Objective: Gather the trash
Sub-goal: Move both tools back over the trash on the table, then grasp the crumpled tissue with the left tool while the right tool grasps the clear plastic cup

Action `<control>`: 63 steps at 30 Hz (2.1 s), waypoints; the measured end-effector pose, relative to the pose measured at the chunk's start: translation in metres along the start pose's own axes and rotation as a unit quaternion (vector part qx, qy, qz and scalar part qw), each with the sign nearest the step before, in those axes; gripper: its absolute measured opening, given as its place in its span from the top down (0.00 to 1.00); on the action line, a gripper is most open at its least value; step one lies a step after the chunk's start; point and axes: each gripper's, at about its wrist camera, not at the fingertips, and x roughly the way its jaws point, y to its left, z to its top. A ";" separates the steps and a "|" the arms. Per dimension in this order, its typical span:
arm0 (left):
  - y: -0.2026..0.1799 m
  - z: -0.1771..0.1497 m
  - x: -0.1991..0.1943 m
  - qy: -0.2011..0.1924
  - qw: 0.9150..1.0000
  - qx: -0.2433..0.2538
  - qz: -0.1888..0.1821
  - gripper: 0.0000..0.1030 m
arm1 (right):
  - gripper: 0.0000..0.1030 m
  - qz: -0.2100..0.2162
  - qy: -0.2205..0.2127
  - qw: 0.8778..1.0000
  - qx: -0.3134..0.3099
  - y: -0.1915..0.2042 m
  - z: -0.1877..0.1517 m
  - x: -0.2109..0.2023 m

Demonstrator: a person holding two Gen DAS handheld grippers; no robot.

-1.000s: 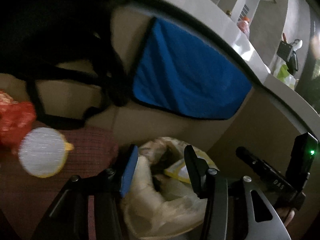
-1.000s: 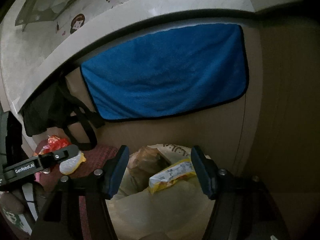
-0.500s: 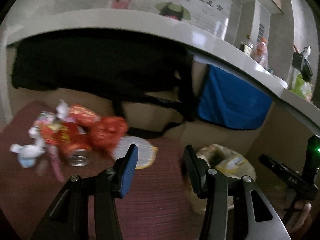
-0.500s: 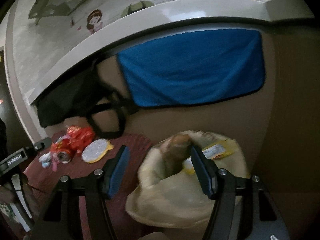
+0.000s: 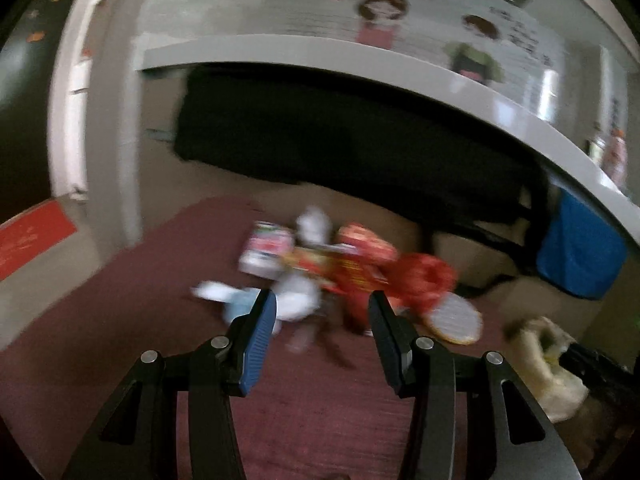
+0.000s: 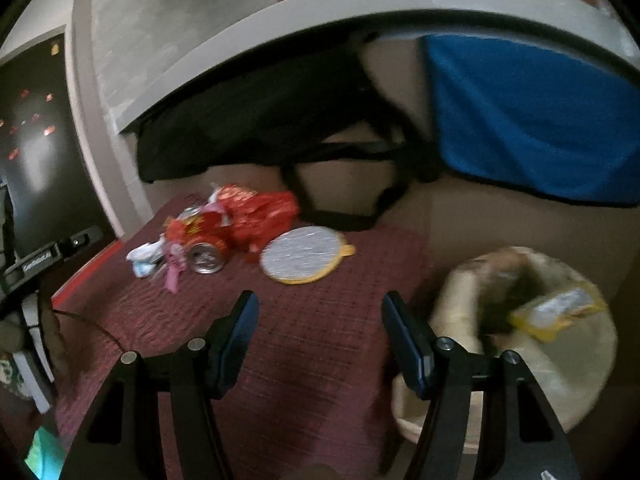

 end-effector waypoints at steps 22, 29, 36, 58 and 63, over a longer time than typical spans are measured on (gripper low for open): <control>0.130 0.027 -0.044 -0.018 0.996 -0.084 0.023 0.48 | 0.41 0.057 0.062 0.996 -0.042 0.138 0.040 0.159; 0.088 0.016 -0.002 0.000 0.999 -0.006 -0.041 0.48 | 0.40 0.048 0.087 0.995 -0.013 0.139 0.046 0.202; 0.051 0.001 0.051 0.054 0.995 0.046 -0.064 0.48 | 0.37 0.078 0.124 0.989 -0.025 0.130 0.048 0.205; 0.015 -0.010 0.108 0.123 0.989 0.074 -0.016 0.94 | 0.54 0.075 0.113 0.991 -0.020 0.050 -0.002 0.094; 0.034 -0.010 0.052 0.079 0.996 0.037 -0.002 0.94 | 0.53 0.107 0.101 0.987 -0.062 0.101 0.012 0.102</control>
